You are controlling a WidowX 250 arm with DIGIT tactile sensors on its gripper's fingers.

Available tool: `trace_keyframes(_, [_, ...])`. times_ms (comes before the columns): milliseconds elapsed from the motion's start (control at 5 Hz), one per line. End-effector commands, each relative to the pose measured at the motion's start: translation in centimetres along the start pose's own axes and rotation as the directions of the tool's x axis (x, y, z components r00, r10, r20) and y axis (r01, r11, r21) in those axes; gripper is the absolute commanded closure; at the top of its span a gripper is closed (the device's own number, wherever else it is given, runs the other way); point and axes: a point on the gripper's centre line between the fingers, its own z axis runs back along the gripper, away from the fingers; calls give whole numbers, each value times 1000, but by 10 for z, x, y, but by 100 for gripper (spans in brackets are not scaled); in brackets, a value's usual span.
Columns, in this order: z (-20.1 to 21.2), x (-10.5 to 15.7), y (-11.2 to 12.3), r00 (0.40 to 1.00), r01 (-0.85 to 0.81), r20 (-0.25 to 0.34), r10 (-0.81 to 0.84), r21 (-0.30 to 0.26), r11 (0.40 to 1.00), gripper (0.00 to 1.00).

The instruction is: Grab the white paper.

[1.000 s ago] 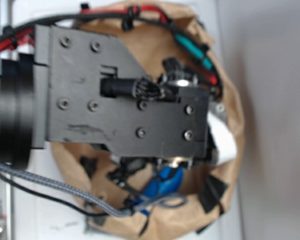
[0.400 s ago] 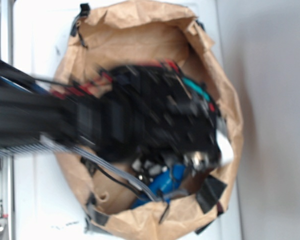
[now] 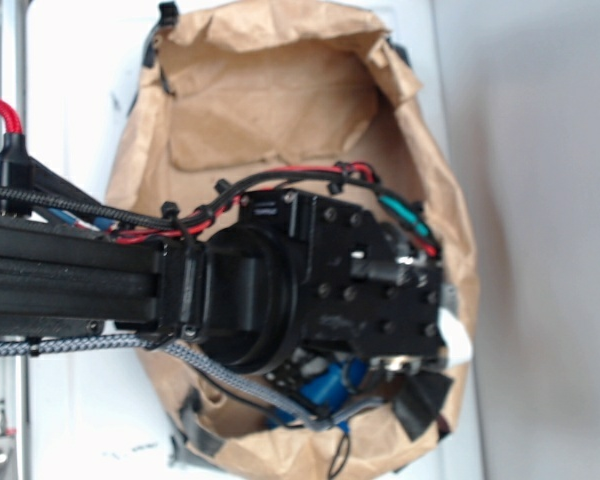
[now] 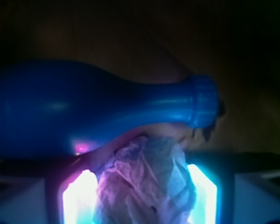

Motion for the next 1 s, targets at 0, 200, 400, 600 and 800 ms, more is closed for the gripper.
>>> trace_keyframes(0, [119,-18,16,957,-105,273,96,18,994,100])
trace_keyframes(200, [149,-35,14,945,-139,298,133,-1,990,100])
trace_keyframes(400, [179,-55,12,927,-280,231,294,-90,956,100])
trace_keyframes(600, [192,-68,3,902,-381,167,397,-123,917,100])
trace_keyframes(800, [193,-71,-4,889,-430,138,436,-74,900,100])
